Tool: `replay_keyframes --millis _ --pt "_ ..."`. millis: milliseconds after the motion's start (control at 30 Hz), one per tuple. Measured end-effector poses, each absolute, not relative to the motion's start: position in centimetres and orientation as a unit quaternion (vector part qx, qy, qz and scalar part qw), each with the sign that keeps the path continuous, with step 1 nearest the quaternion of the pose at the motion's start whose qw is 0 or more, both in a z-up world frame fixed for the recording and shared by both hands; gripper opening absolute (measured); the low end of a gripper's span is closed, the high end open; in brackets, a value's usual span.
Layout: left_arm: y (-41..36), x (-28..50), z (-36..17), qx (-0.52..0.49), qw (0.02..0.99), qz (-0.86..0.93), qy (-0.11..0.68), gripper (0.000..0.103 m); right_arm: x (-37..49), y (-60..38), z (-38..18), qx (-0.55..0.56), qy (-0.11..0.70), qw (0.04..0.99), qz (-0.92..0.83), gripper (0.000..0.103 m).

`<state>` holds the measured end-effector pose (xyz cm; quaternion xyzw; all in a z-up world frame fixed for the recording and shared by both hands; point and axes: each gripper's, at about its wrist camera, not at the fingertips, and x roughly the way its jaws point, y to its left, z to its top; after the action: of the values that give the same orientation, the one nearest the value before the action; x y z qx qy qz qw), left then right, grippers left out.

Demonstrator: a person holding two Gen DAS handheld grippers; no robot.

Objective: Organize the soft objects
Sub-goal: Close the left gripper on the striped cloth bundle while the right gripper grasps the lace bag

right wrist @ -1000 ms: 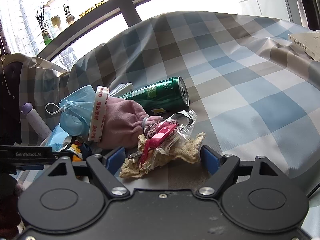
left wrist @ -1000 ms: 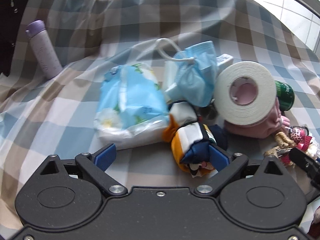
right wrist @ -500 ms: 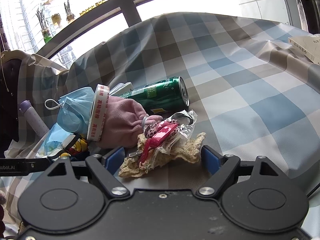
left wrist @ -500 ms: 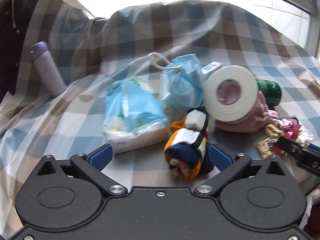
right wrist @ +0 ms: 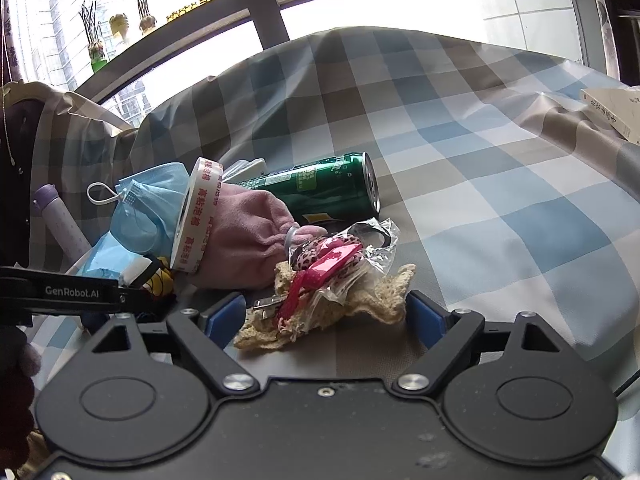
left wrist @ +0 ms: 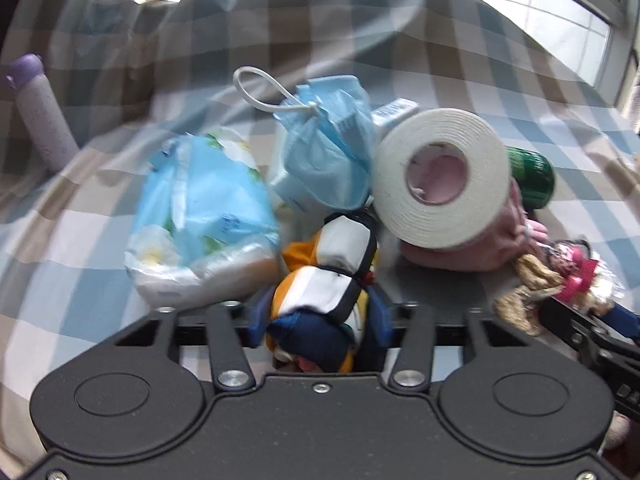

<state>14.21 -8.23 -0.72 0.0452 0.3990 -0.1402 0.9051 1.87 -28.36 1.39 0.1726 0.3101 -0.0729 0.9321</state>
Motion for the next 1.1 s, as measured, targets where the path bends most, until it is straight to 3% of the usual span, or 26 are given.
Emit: replay_keyframes --millis 400,967,1067,1100 --pt "-4.1 9.6 2.3 0.046 0.913 -0.129 0.385 0.046 1.8 -27.0 0.9 0.12 0.31 0.939 -0.084 0.101" --pt "2.9 5.3 7.3 0.028 0.933 -0.107 0.342 0.044 2.5 -24.8 0.3 0.037 0.334 0.935 -0.112 0.102" --pt "2.6 5.6 6.0 0.039 0.922 -0.125 0.365 0.05 2.7 -24.7 0.3 0.039 0.338 0.933 -0.115 0.102" --pt "2.4 5.5 5.4 0.04 0.92 -0.125 0.369 0.058 2.7 -24.7 0.4 0.039 0.339 0.933 -0.116 0.102"
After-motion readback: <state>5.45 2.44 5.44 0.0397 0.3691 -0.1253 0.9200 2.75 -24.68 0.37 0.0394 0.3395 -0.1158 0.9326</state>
